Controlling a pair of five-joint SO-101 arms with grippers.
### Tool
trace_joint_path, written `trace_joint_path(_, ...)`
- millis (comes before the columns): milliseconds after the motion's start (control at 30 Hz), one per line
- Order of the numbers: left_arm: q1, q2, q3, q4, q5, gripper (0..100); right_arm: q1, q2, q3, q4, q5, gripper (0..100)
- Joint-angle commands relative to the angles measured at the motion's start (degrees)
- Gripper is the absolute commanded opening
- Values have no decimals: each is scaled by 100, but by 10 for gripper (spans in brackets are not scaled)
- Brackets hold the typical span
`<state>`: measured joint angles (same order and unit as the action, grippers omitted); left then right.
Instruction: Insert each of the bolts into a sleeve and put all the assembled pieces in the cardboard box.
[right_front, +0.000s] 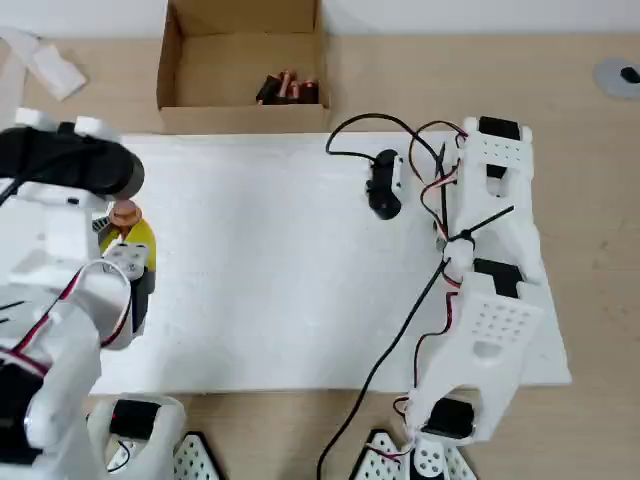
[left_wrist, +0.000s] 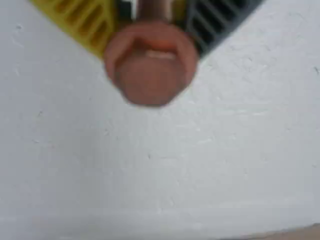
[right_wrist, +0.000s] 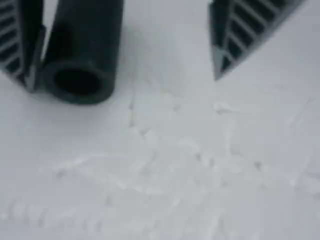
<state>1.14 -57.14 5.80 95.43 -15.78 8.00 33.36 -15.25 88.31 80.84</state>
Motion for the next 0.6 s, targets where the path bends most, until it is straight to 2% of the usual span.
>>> trace_joint_path(0,-26,-75,-53,123,26,3,198,101,-532,-123,-70,322)
trace_joint_path(400,-26,-189,-53,193,18,3,426,171,-514,-158,-53,315)
trace_joint_path(567,-26,-189,-53,193,18,3,444,171,-488,-132,-53,175)
